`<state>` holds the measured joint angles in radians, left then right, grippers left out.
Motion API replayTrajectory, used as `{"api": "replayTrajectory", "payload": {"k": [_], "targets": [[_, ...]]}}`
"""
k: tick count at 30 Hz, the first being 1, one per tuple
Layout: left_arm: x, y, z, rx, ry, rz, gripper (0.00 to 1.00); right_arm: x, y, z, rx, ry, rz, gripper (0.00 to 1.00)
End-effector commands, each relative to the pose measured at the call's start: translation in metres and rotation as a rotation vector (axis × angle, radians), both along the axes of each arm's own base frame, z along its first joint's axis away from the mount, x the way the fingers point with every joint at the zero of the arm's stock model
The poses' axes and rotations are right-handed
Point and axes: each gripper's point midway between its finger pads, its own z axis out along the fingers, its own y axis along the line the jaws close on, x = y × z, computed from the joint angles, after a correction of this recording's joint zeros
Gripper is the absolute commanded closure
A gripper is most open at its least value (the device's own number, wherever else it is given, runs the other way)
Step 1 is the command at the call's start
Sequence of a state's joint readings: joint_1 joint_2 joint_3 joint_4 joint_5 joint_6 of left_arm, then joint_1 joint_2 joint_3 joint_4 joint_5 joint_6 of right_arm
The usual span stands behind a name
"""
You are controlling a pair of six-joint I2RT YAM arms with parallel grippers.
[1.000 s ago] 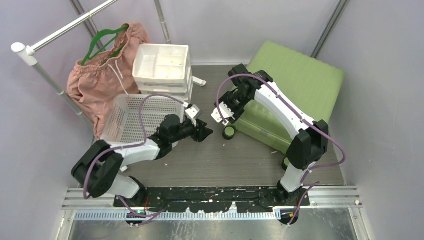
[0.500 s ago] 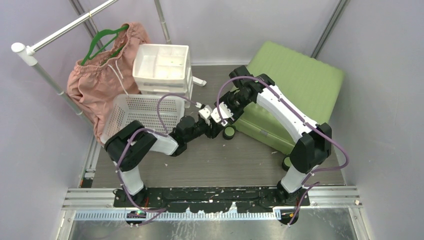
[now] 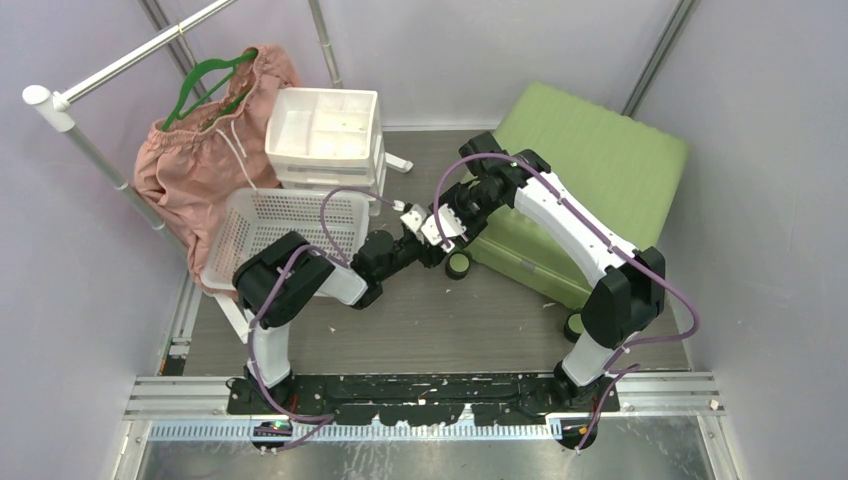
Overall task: Open, take out, and arrange the luggage
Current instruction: Unzip the luggage at the center of the board.
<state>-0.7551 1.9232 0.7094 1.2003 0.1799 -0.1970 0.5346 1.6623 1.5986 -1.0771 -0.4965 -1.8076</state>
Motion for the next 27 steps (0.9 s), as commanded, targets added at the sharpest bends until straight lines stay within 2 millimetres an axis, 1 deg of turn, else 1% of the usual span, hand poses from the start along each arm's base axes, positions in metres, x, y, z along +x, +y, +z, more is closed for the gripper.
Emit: {"api": "replayTrajectory", "payload": {"k": [1, 4, 6, 11, 12, 13, 15, 18, 22, 24, 27], "targets": [[0.006, -0.012, 0.042, -0.117, -0.105, -0.018, 0.59, -0.016, 0.001, 0.03, 0.098, 0.04, -0.055, 0.73], [0.005, -0.013, 0.043, -0.126, -0.109, -0.029, 0.63, -0.017, 0.0, 0.03, 0.099, 0.04, -0.056, 0.73], [0.004, -0.015, 0.044, -0.136, -0.106, -0.037, 0.68, -0.018, 0.0, 0.029, 0.097, 0.044, -0.056, 0.73], [0.002, -0.018, 0.048, -0.165, -0.099, -0.058, 0.89, -0.018, -0.001, 0.028, 0.094, 0.047, -0.058, 0.74], [0.001, -0.018, 0.049, -0.168, -0.098, -0.059, 0.96, -0.018, -0.001, 0.027, 0.093, 0.048, -0.058, 0.73], [0.001, -0.018, 0.049, -0.17, -0.097, -0.06, 0.99, -0.019, -0.001, 0.027, 0.093, 0.048, -0.059, 0.73], [0.0, -0.017, 0.05, -0.169, -0.097, -0.059, 1.0, -0.02, -0.002, 0.027, 0.091, 0.05, -0.061, 0.74], [0.003, -0.012, 0.044, -0.151, -0.083, -0.028, 1.0, -0.022, -0.003, 0.027, 0.087, 0.053, -0.064, 0.74], [0.015, 0.004, 0.032, -0.104, -0.044, 0.045, 1.0, -0.027, -0.008, 0.03, 0.08, 0.056, -0.065, 0.76], [0.023, 0.013, 0.028, -0.081, -0.033, 0.083, 1.0, -0.03, -0.011, 0.028, 0.072, 0.061, -0.061, 0.76], [0.034, 0.022, 0.025, -0.04, -0.024, 0.112, 1.0, -0.035, -0.013, 0.027, 0.068, 0.064, -0.057, 0.77]]}}
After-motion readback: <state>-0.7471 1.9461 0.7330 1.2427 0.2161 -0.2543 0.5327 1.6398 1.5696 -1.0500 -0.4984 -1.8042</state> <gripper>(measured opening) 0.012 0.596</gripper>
